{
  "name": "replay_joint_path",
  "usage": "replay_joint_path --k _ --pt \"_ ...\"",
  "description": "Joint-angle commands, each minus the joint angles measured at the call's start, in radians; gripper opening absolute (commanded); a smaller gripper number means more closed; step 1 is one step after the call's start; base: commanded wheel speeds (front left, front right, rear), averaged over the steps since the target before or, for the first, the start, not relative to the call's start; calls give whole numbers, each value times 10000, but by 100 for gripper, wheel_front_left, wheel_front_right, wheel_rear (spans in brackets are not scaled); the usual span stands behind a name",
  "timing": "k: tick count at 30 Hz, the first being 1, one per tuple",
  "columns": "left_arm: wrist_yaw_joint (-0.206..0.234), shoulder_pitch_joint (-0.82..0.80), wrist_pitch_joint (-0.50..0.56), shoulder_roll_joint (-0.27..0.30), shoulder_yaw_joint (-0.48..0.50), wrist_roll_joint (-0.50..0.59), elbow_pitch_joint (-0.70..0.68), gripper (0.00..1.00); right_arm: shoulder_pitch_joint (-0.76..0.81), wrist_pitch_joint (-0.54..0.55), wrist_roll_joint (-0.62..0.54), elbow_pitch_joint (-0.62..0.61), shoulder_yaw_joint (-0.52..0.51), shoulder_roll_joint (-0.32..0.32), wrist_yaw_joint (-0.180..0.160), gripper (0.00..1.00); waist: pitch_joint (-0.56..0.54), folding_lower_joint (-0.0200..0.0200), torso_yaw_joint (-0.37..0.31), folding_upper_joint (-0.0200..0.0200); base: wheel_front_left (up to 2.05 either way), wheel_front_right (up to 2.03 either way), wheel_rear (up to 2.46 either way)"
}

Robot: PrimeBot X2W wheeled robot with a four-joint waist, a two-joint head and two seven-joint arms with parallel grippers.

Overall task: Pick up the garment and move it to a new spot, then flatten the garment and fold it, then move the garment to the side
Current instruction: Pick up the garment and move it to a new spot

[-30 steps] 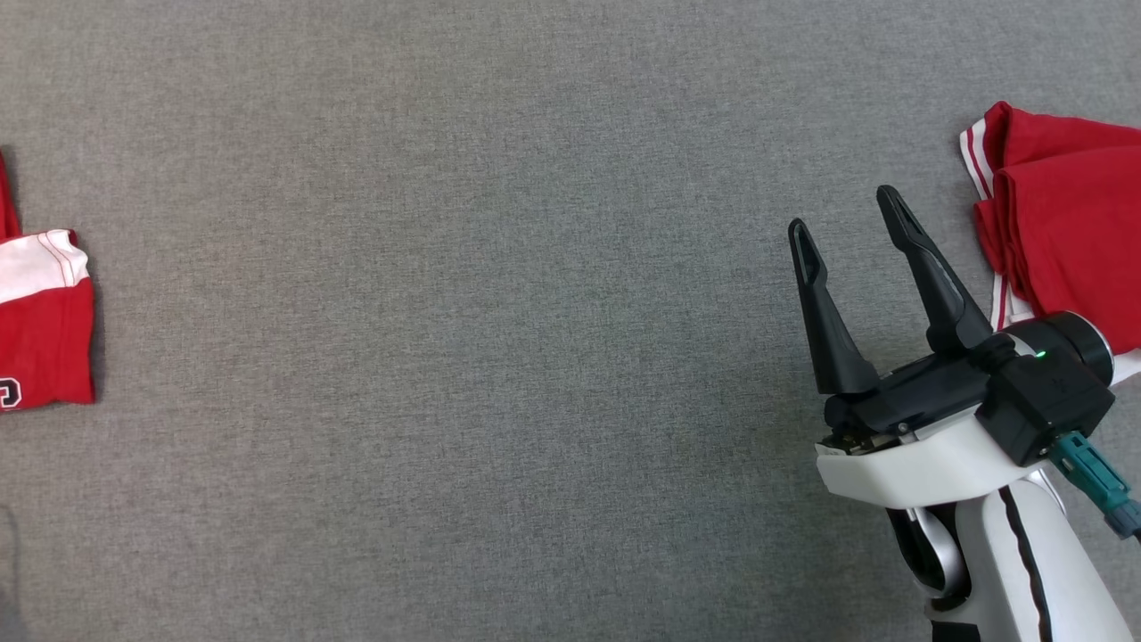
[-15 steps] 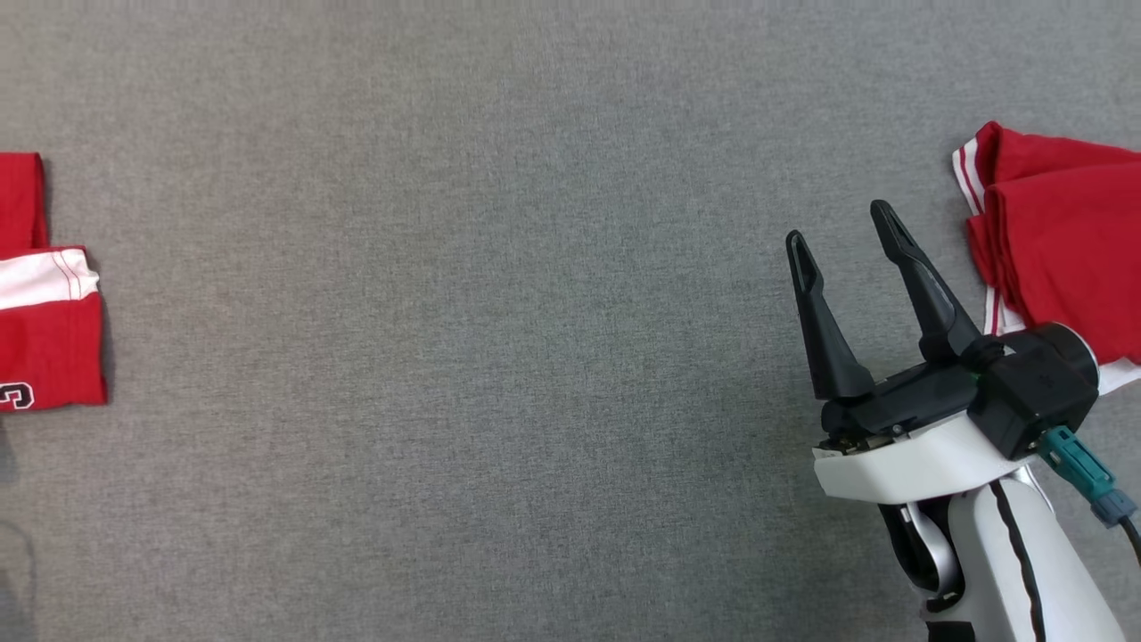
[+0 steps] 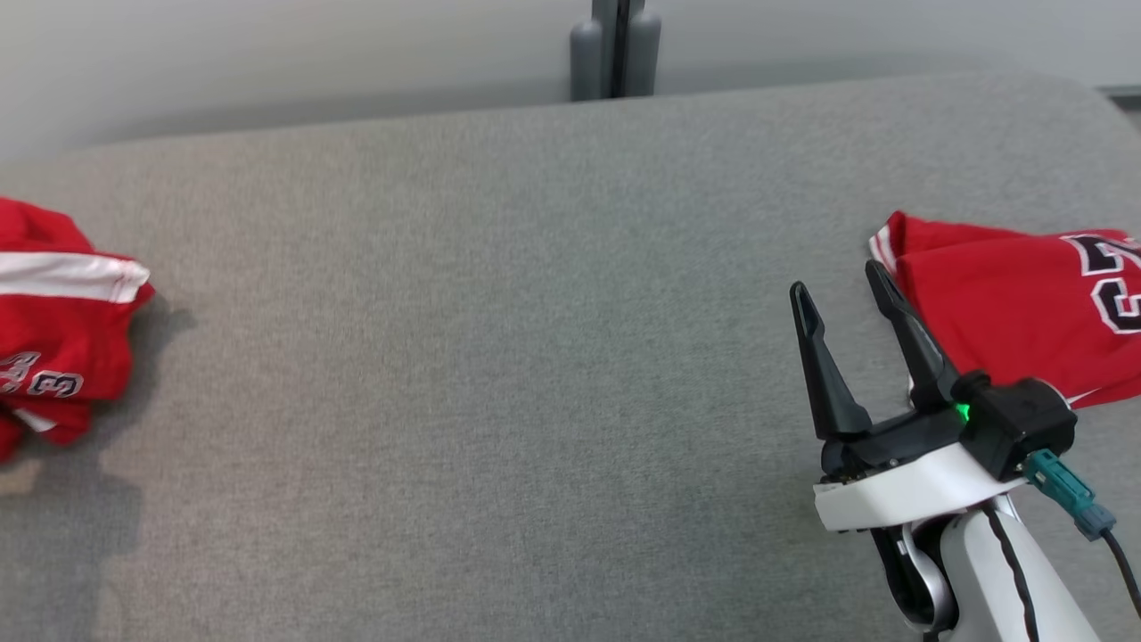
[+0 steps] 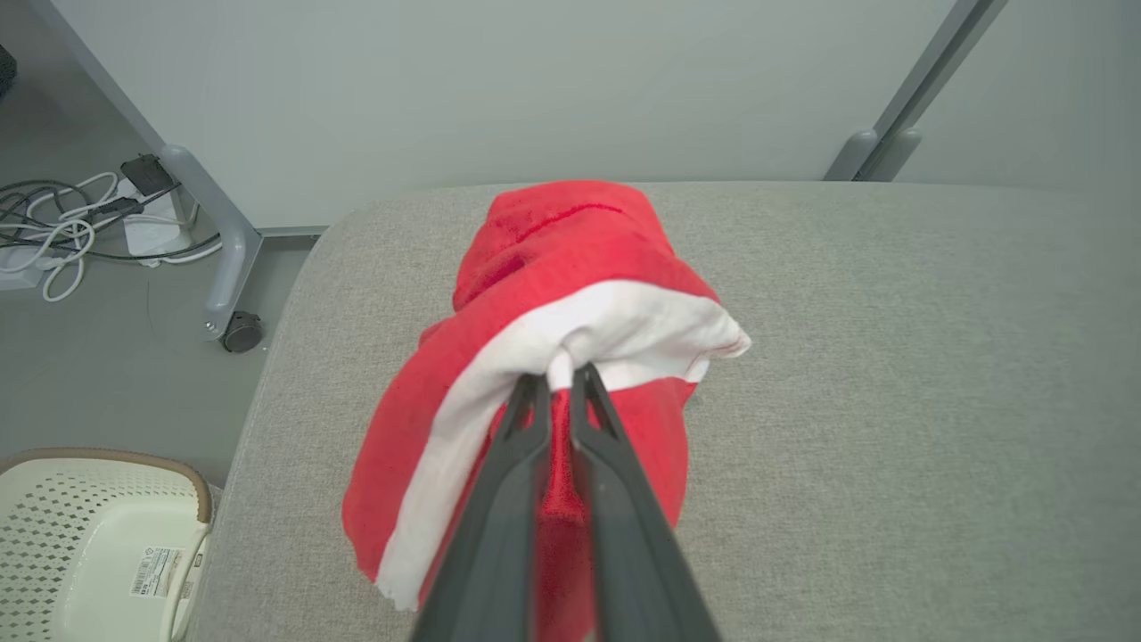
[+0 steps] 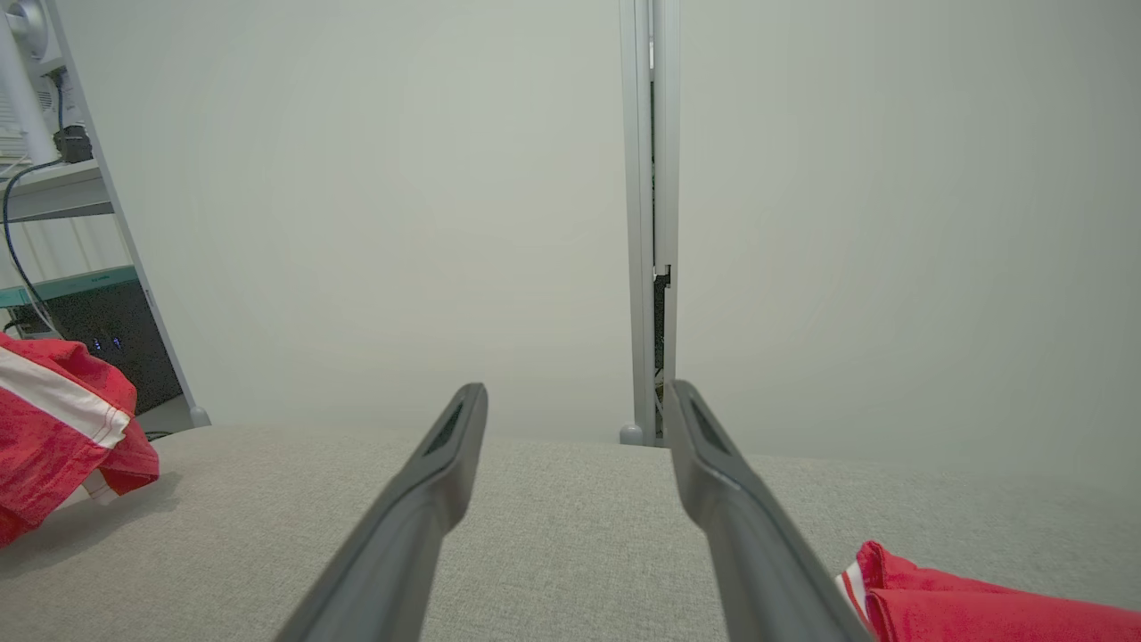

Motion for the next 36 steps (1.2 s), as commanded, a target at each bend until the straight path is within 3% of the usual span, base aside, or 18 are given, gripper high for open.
replay_joint_path --k 1,5,9,18,25,28,29,31,32,36 --pt "0 -222 -51 10 -111 132 -215 0 161 -74 69 37 -61 -57 2 100 -545 0 -207 -1 0 0 0" --pt "14 -454 -86 -76 -563 612 -1120 0 410 -86 86 156 -176 -59 2 100 -1095 0 -443 -1 0 0 0" --pt "311 -540 -61 -372 -755 839 -2100 0 595 -88 46 120 -319 -53 2 100 -1376 0 -623 -1 0 0 0" --pt "1789 325 -261 -1353 -1052 911 -4708 0 851 -74 -73 72 -389 -53 2 100 -1657 0 -1126 -1 0 0 0" --pt "2810 1254 -599 -2589 -1773 1225 -5376 0 882 5 -41 34 -320 -56 2 100 -1539 0 -1601 -1 0 0 0" --pt "2894 1612 -862 -3282 -2149 1285 -4809 0 911 -5 -17 74 -264 -53 2 100 -1482 0 -1739 -1 0 0 0" --pt "2790 1767 -1081 -3833 -2445 1361 -4143 0 926 -7 26 129 -209 -56 2 100 -1440 0 -1820 -1 0 0 0" --pt "2616 1819 -1401 -4416 -2684 1450 -3399 0 909 -12 50 181 -155 -56 2 100 -1410 0 -1869 -1 0 0 0" --pt "2616 1819 -1401 -4416 -2684 1450 -3399 0 909 -12 50 181 -155 -56 2 100 -1410 0 -1869 -1 0 0 0" --pt "2131 1752 -2027 -5353 -3035 1572 -1984 0 877 -22 72 283 -95 -56 2 100 -1393 0 -1912 -1 0 0 0"
